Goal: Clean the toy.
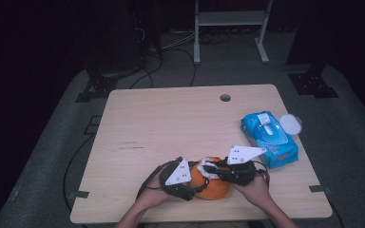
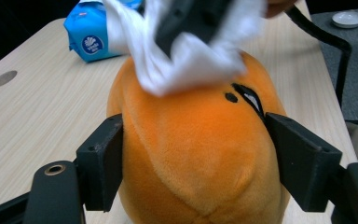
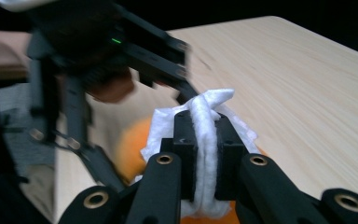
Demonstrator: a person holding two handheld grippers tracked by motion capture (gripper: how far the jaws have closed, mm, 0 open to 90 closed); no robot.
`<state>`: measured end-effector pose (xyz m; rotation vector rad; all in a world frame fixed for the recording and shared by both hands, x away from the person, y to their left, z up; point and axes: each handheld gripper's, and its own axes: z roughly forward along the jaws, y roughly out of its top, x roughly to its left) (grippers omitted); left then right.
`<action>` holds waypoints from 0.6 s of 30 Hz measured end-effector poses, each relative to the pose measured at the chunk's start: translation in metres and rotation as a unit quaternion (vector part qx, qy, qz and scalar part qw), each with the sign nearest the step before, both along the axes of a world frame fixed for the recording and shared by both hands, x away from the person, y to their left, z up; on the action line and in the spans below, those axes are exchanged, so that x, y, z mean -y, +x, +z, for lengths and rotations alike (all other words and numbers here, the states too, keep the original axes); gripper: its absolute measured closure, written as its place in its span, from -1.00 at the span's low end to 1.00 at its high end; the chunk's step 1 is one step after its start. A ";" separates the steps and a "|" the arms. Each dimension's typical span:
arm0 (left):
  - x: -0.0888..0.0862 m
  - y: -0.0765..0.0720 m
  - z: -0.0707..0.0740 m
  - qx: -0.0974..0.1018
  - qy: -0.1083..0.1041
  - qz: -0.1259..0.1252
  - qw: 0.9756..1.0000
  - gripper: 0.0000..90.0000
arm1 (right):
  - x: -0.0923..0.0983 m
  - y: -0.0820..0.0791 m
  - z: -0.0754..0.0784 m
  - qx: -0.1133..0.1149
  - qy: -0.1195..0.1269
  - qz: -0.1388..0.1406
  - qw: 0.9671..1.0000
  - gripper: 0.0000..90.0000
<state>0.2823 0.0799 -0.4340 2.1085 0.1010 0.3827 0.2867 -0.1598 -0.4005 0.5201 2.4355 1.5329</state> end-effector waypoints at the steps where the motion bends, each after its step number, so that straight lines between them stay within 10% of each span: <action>1: -0.002 0.001 -0.001 -0.005 -0.005 -0.001 1.000 -0.43 | 0.011 0.002 -0.003 0.000 -0.005 -0.019 1.000 0.82; 5: 0.002 -0.001 -0.001 0.006 -0.004 -0.008 1.000 -0.44 | 0.027 0.001 -0.007 -0.015 0.001 -0.037 0.999 0.81; 12: 0.004 -0.004 -0.001 0.012 0.001 -0.010 1.000 -0.50 | 0.002 -0.007 0.000 0.001 0.008 0.003 1.000 0.81; 18: -0.010 0.007 -0.009 -0.040 -0.027 0.012 0.999 -0.48 | 0.017 0.006 -0.008 -0.012 0.001 -0.030 0.999 0.81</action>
